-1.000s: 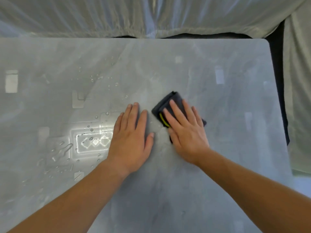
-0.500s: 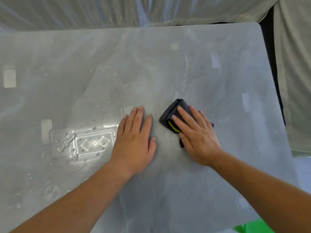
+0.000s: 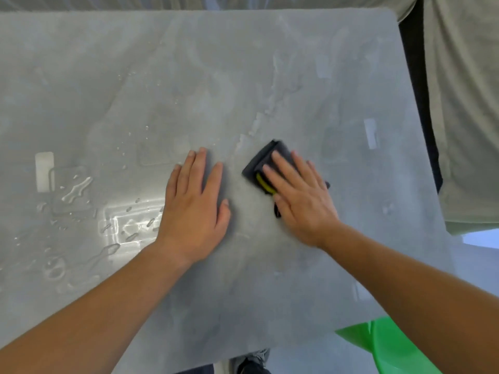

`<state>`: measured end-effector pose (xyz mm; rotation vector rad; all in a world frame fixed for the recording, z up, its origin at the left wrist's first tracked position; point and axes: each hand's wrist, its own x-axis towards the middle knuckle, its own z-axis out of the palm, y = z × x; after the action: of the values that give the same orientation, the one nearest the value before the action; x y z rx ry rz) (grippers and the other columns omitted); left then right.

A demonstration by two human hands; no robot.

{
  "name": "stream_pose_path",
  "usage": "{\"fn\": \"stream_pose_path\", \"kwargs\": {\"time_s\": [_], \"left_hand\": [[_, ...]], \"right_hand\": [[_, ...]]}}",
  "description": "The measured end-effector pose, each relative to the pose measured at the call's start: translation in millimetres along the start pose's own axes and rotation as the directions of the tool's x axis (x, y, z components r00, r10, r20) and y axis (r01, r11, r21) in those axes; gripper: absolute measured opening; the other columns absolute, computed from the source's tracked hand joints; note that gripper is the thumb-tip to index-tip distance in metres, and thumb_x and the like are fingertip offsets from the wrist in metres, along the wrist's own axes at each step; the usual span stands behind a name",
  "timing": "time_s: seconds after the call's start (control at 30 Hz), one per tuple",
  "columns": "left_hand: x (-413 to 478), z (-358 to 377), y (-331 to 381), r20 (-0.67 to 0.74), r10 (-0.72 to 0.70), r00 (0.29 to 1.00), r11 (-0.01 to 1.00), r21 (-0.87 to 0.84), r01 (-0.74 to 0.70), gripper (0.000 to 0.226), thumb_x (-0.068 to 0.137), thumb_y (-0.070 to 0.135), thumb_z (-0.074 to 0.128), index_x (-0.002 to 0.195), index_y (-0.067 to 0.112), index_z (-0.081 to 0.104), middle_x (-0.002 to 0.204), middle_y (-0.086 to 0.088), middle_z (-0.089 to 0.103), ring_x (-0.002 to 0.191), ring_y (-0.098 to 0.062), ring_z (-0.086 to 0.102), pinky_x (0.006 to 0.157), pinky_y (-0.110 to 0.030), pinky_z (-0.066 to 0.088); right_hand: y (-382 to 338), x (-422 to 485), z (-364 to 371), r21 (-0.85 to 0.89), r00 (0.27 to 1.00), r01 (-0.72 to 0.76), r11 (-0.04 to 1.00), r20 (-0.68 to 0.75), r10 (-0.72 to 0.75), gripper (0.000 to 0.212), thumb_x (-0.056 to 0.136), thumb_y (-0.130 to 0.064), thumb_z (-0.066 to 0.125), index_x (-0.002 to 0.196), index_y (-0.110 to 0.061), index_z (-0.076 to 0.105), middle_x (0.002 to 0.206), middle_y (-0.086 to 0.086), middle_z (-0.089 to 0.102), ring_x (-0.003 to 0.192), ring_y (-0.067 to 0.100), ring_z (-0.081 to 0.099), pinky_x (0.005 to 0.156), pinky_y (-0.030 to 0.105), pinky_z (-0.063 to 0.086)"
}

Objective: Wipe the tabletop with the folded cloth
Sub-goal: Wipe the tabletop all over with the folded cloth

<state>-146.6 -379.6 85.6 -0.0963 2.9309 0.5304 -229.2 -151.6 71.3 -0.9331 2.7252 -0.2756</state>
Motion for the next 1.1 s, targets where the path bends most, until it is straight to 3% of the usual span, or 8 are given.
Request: {"fn": "stream_pose_path", "kwargs": {"time_s": [0.13,0.37,0.57,0.63,0.73,0.83,1.0,1.1], "left_hand": [[-39,12,18,0.025,-0.031,0.999,1.0,-0.006,0.031,0.063,0.095,0.039,0.032,0.149,0.007,0.036,0.163,-0.02,0.016,0.152,-0.034,0.009,0.123,-0.047,0.007],[-58,23,27,0.038,-0.104,0.994,0.995,0.01,0.104,0.066,0.094,0.041,0.027,0.152,0.01,0.031,0.164,-0.017,0.014,0.152,-0.032,0.006,0.122,-0.046,0.006],[-69,19,29,0.043,-0.086,0.995,0.996,0.0,0.086,0.065,0.093,0.043,0.027,0.151,0.014,0.033,0.164,-0.016,0.013,0.152,-0.031,0.005,0.122,-0.044,0.003],[-78,20,32,0.059,-0.067,0.996,0.998,0.01,0.067,0.063,0.093,0.043,0.027,0.149,0.016,0.034,0.164,-0.016,0.013,0.152,-0.031,0.005,0.122,-0.046,0.004],[-90,21,34,0.079,-0.07,0.994,0.997,0.044,0.066,0.063,0.093,0.044,0.026,0.149,0.017,0.034,0.164,-0.016,0.012,0.152,-0.031,0.004,0.121,-0.047,0.003],[-101,23,32,0.109,-0.083,0.991,0.994,0.078,0.075,0.065,0.094,0.046,0.022,0.153,0.018,0.028,0.165,-0.015,0.008,0.153,-0.03,0.0,0.122,-0.045,0.0],[-105,28,28,0.117,-0.089,0.989,0.99,0.121,0.074,0.067,0.096,0.05,0.018,0.157,0.022,0.017,0.167,-0.011,-0.001,0.153,-0.026,-0.007,0.121,-0.041,-0.006],[-105,30,29,0.113,-0.091,0.989,0.993,0.092,0.08,0.067,0.096,0.05,0.019,0.157,0.021,0.021,0.167,-0.012,0.001,0.153,-0.027,-0.005,0.121,-0.044,-0.002]], "right_hand": [[-8,15,-4,0.11,0.941,-0.328,0.938,-0.047,0.334,0.055,0.106,-0.033,0.029,0.159,-0.033,0.017,0.169,-0.005,0.002,0.155,0.025,-0.007,0.125,0.046,-0.002],[-30,-80,23,-0.002,0.995,0.076,0.997,0.07,-0.075,0.056,0.102,-0.034,0.033,0.157,-0.03,0.027,0.168,-0.003,0.013,0.155,0.03,0.002,0.125,0.051,0.005],[-6,-53,10,0.098,0.966,-0.251,0.963,-0.045,0.256,0.054,0.105,-0.031,0.029,0.159,-0.031,0.02,0.169,-0.004,0.007,0.155,0.027,-0.004,0.125,0.049,0.002],[-25,-75,19,0.074,0.974,-0.216,0.974,-0.049,0.22,0.056,0.105,-0.032,0.032,0.159,-0.03,0.02,0.169,-0.003,0.006,0.155,0.028,-0.005,0.125,0.051,0.003],[-47,-125,33,0.017,1.0,-0.021,1.0,0.023,0.02,0.057,0.103,-0.034,0.034,0.158,-0.029,0.024,0.169,-0.001,0.01,0.155,0.031,-0.002,0.124,0.054,0.007],[-27,-139,33,-0.011,0.992,0.113,0.994,0.064,-0.112,0.055,0.102,-0.034,0.033,0.157,-0.029,0.029,0.168,-0.002,0.016,0.155,0.03,0.004,0.124,0.054,0.011],[-22,-134,29,0.097,0.969,-0.243,0.965,-0.025,0.247,0.056,0.102,-0.032,0.03,0.158,-0.029,0.025,0.169,-0.005,0.009,0.156,0.026,-0.003,0.125,0.05,0.004],[-62,-155,44,0.067,0.971,-0.232,0.97,-0.052,0.235,0.057,0.102,-0.033,0.035,0.158,-0.027,0.026,0.169,-0.001,0.011,0.155,0.031,-0.001,0.124,0.054,0.006]]}}
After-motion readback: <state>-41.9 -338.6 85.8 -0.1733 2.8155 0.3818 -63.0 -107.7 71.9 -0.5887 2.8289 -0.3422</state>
